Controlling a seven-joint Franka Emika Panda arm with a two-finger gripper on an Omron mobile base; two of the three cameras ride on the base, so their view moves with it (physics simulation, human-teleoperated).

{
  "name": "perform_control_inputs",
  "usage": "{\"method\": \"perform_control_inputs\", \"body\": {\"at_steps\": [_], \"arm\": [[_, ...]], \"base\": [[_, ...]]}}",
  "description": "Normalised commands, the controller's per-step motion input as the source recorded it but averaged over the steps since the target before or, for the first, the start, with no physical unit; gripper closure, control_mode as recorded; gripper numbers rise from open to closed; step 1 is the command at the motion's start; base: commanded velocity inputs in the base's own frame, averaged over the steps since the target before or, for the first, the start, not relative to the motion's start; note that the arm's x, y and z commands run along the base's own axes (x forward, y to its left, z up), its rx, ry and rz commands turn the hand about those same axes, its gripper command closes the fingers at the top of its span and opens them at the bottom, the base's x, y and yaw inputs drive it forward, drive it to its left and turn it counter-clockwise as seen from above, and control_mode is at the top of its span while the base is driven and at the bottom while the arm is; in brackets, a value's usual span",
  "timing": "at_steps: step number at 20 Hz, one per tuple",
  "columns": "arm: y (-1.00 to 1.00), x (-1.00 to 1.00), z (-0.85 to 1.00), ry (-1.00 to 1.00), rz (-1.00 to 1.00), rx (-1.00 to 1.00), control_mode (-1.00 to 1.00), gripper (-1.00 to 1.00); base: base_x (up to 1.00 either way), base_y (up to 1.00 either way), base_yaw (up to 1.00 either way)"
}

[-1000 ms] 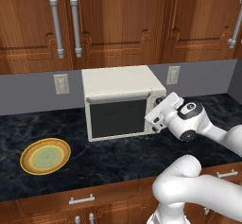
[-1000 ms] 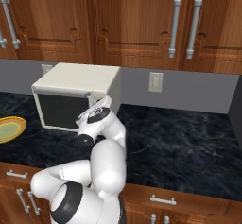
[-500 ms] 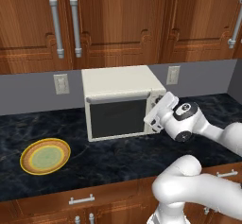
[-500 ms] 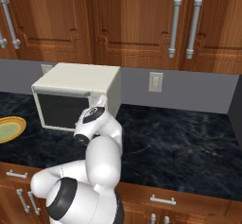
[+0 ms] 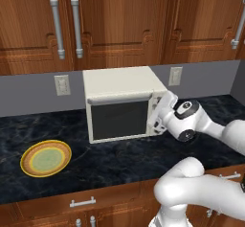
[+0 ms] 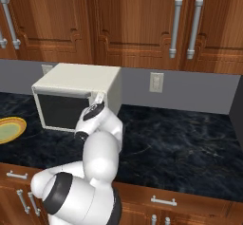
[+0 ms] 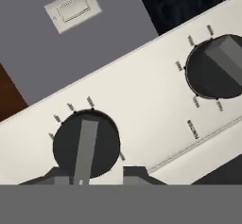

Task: Pull the toaster oven rack outwards. Pick up the baguette from the plate and place it on the toaster oven rack. Close the toaster oven door fully and set the temperature to the lowest setting.

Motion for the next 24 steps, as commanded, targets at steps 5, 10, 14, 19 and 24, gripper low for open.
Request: {"method": "perform_control_inputs", "body": {"at_steps": [5,10,14,19,24], "arm": [[-0.84,0.4,-0.34,0.0,0.15,-0.2,-1.0,1.0],[-0.96,0.31,-0.43,0.0,0.13,-0.18,-1.0,1.0],[-0.97,0.25,-0.58,0.0,0.14,-0.18,-1.0,1.0],[-0.93,0.15,-0.79,0.0,0.14,-0.22,-1.0,1.0],[-0.59,0.03,-1.0,0.0,0.15,-0.28,-1.0,1.0]], "base": [[0.0,0.0,0.0],[0.0,0.0,0.0],[0.0,0.0,0.0],[0.0,0.0,0.0],[0.0,0.0,0.0]]}}
